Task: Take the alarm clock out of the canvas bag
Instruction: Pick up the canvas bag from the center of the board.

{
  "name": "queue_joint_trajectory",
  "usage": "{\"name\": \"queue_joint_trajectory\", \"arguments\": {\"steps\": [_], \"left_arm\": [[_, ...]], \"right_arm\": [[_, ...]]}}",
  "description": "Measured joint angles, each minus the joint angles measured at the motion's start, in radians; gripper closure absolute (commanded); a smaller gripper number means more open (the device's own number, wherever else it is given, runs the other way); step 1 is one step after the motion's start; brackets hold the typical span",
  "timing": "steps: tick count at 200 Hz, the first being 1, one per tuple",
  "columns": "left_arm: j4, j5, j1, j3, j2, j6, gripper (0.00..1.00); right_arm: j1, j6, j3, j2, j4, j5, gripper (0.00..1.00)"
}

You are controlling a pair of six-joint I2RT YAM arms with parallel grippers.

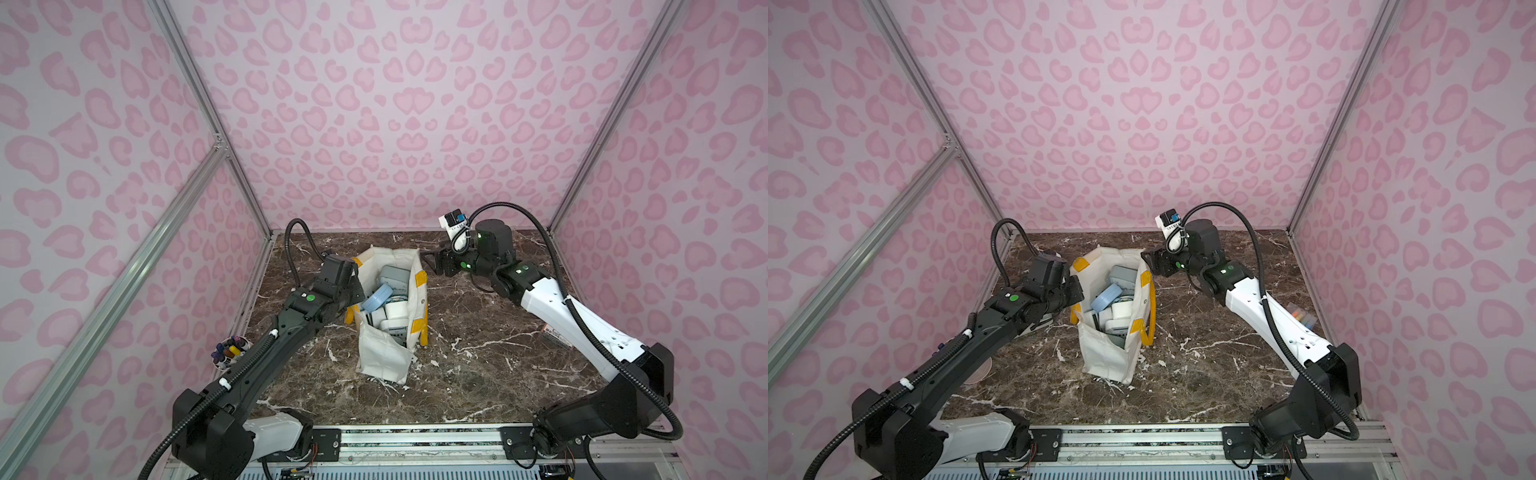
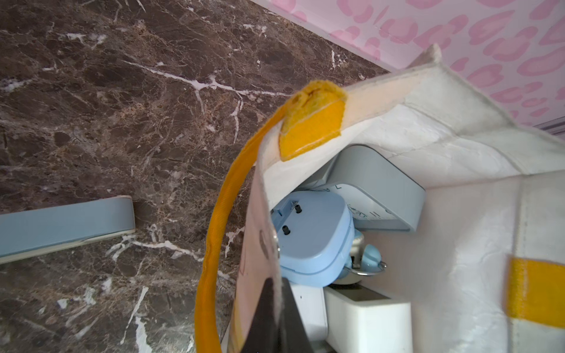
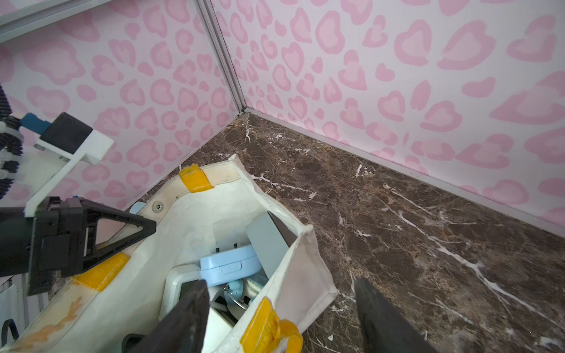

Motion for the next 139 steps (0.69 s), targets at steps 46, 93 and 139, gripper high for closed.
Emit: {"name": "queue_joint_trajectory", "arguments": {"steps": [46,93,139], "left_arm": [[0.076,0.028,0.036,0.109,0.148,0.000,0.96],[0.120,0.083,0.057,0.291,0.330,0.010,0.96],[0.149,0.114,0.076,0.416,0.445,0.029,0.96]], "right_arm": [[0.000,0.000,0.000,-0.003,-0.018,0.004,0.25],[0.000,0.001,0.028,0.004,-0.034,0.037,0.25],[0.007,0.023,0.097,0.070,-0.082,0.062,0.26]]}}
